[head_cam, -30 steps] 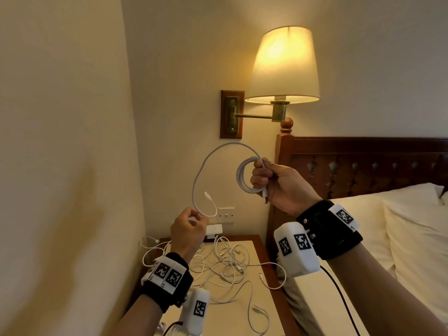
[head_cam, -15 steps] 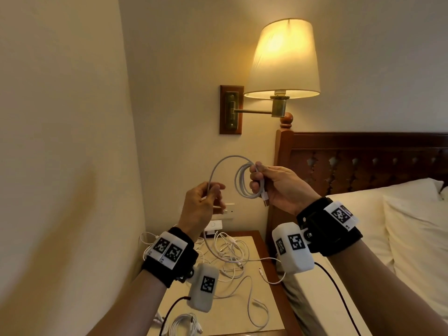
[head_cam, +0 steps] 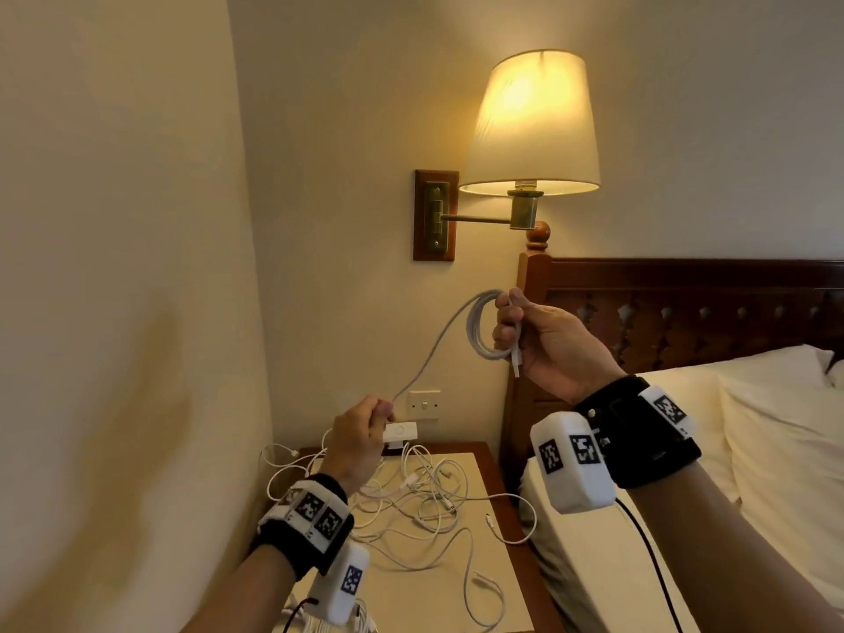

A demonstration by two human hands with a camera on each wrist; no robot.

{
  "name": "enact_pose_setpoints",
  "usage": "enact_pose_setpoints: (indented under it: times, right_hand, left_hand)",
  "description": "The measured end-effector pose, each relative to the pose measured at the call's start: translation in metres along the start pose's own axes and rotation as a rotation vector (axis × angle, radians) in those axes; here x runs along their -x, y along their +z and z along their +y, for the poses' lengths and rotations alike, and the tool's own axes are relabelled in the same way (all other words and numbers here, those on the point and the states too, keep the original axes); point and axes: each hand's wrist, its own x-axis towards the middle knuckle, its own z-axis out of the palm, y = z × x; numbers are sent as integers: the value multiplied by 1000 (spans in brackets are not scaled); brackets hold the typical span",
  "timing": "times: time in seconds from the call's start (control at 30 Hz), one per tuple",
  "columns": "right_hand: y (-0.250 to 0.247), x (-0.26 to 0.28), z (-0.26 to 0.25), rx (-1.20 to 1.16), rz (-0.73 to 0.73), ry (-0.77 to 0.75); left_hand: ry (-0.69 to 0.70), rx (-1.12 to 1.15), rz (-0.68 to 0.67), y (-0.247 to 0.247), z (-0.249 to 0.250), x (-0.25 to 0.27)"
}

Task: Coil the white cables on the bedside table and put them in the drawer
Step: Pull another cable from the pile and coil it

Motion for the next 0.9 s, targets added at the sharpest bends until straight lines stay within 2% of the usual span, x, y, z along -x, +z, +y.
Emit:
enact_pose_setpoints:
  times: [0.1,0.17,0.27,0.37,0.43,0.53,0.6,0.7,0.83,0.9]
  right_hand:
    - [5,1,7,386,39,-131]
    - [8,0,16,688,44,-204]
    - [9,0,24,913,42,-216]
    - [11,5,26,980,-26,-159]
    - [13,7,26,1006,-73,-141]
    - [16,7,26,1005,-130,-100]
    - [18,7,24,903,-173,-40]
    - [20,7,19,719,-206,28]
    - [22,8,16,617,-219,73]
    - [25,9,19,567,-209,94]
  left_hand:
    - [223,-375,-318,-9,37,18]
    - [418,-512,-399,-19,70,26]
    - [650,-515,-242,-36,100,21]
    - [751,-443,-42,-51,104,7]
    - [741,-407,72,-57,103,-3]
    - [678,-238,69,-57,99,-14]
    - [549,-4,11,-57,99,-17]
    - [434,136,-74,-58,103,-19]
    - [224,441,-403,-61,107,-18]
    - [231,518,-424,-59,108,-19]
